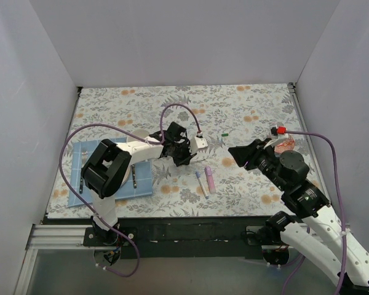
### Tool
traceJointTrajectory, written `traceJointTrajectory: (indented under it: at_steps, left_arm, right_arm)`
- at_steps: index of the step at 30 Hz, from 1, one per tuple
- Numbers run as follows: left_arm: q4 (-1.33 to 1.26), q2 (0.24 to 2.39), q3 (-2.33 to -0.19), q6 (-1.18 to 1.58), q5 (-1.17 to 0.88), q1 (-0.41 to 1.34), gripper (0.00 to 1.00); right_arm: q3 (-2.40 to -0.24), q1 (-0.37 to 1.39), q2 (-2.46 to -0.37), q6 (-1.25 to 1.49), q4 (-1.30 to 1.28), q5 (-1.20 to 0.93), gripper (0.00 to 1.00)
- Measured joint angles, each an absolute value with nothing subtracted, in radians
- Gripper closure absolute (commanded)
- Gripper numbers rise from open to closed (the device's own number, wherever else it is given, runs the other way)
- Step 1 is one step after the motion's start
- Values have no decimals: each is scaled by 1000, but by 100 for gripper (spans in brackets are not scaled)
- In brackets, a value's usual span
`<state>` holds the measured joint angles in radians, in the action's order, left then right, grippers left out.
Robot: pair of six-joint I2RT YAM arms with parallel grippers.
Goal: Insert the pens into the pen caps
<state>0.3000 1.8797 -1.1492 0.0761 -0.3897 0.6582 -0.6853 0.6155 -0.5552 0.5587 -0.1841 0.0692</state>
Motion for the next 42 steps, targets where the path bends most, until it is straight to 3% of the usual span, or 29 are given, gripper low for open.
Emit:
traceJointTrajectory:
  at_steps: [3,10,21,32,42]
  left_arm:
    - [260,1858,-1114,118,-370,664,100]
    - [186,1794,-1022,240,-356,664,100]
    - [67,1604,-923,395,-364,656,100]
    - [-150,1501,-863,611,-524,649,100]
    - [-255,1416,-809,710,-587,642,100]
  right_arm:
    - [-656,616,-536,573,-181,74,56]
    - [-543,616,-555,641,-147,79,45]
    - [-425,615,-779,781,75,58,35]
    - [-408,615,-982,865,421,35,35]
    - [-452,615,-1100,864,545,11,37]
